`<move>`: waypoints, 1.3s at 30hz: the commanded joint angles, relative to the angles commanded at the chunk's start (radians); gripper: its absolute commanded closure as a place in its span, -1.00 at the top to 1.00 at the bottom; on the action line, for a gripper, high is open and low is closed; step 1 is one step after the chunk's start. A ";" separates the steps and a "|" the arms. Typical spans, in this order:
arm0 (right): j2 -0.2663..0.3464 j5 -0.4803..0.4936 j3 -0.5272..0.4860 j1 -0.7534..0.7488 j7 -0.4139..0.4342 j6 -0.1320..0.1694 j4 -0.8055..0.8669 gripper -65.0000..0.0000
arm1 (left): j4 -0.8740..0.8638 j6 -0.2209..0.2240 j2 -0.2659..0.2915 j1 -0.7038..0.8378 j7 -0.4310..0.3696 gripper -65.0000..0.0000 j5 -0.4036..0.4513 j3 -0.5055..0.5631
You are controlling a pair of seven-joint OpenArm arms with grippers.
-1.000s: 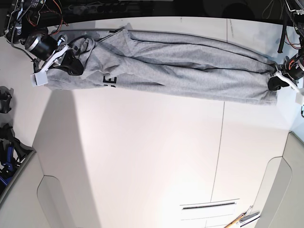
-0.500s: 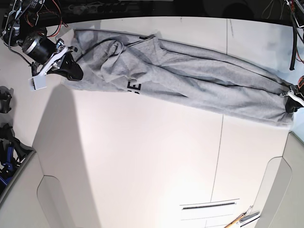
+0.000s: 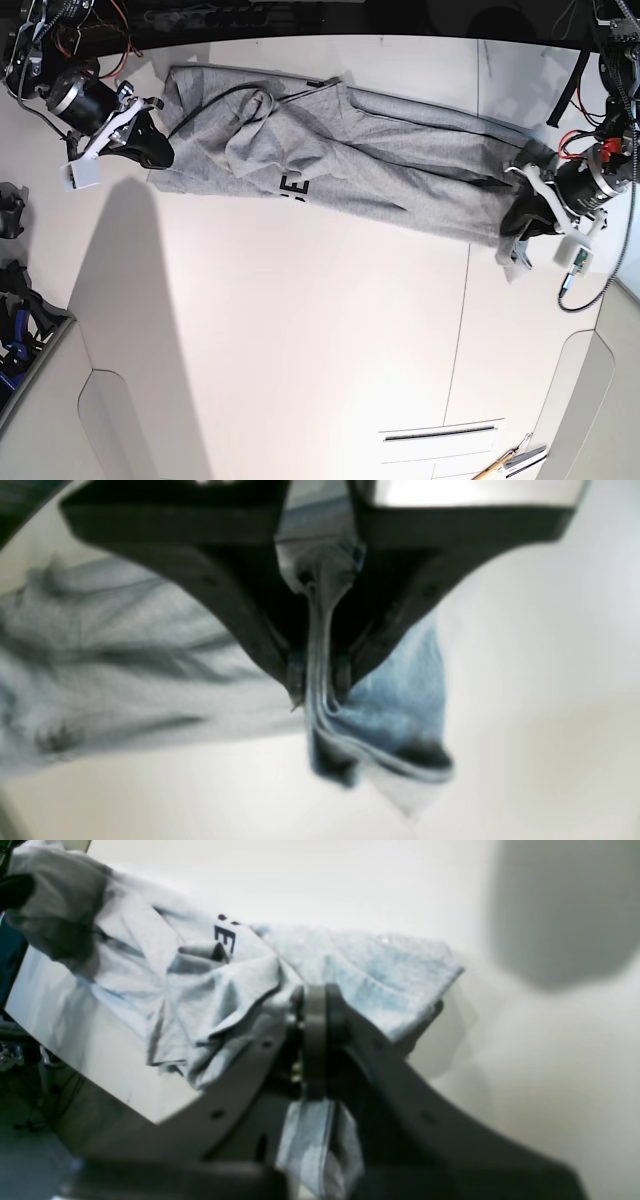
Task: Fold the T-shirt properly
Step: 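Lift the strip end with the left gripper and fold it toward the right gripper, then press the folded end down with the left gripper and release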
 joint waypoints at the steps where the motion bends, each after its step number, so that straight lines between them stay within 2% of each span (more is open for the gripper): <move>1: 0.000 0.000 0.000 0.000 0.000 0.000 0.000 -1.00 | 0.002 0.000 0.008 0.000 0.002 -1.00 0.002 0.029; 7: 0.000 -0.017 0.000 0.000 0.001 0.000 0.000 -1.00 | -0.002 0.000 0.096 0.000 -0.016 -1.00 0.078 0.164; 15: 0.000 -0.018 0.000 0.000 0.010 0.000 0.000 -1.00 | -0.004 0.000 0.187 0.000 -0.017 -1.00 0.075 0.207; 18: 0.000 -0.019 0.000 0.000 0.012 0.000 0.000 -1.00 | -0.004 -0.001 0.208 0.000 -0.010 -1.00 0.061 0.208; 23: 0.000 -0.026 0.000 0.000 0.012 0.000 0.000 -1.00 | -0.004 -0.004 0.207 0.003 0.001 -1.00 0.061 0.212; 24: 0.000 -0.026 0.000 0.000 0.014 0.000 0.000 -1.00 | -0.004 -0.004 0.207 0.003 0.005 -0.93 0.061 0.212; 26: 0.000 -0.030 0.000 0.000 0.019 0.000 0.000 -1.00 | -0.004 -0.006 0.207 0.003 0.007 -0.42 0.056 0.212; 28: 0.000 -0.035 0.000 0.000 0.019 0.000 0.000 -1.00 | -0.004 -0.033 0.207 0.006 0.018 -0.04 0.006 0.212; 29: 0.000 -0.038 0.000 0.000 0.019 -0.001 0.000 -1.00 | -0.004 -0.042 0.207 0.009 0.018 0.03 -0.025 0.212; 31: 0.000 -0.040 0.000 0.000 0.019 -0.004 0.000 -1.00 | -0.004 -0.042 0.208 0.020 0.025 0.02 -0.083 0.212; 32: 0.000 -0.041 0.000 0.000 0.019 -0.004 0.000 -0.97 | -0.004 -0.043 0.211 0.020 0.045 0.02 -0.111 0.212; 35: 0.000 -0.054 0.000 0.000 0.019 -0.005 0.000 -0.31 | -0.004 -0.042 0.231 0.019 0.079 0.02 -0.158 0.212; 36: 0.000 -0.060 0.000 0.000 0.019 -0.005 0.000 -0.15 | -0.004 -0.042 0.238 0.019 0.082 0.02 -0.160 0.212; 37: 0.000 -0.060 0.003 0.000 0.019 -0.008 0.000 -0.03 | -0.004 -0.042 0.244 0.019 0.085 0.02 -0.161 0.212; 39: 0.000 -0.067 0.019 0.000 0.019 -0.015 0.000 0.05 | -0.004 -0.043 0.249 0.019 0.101 0.02 -0.186 0.212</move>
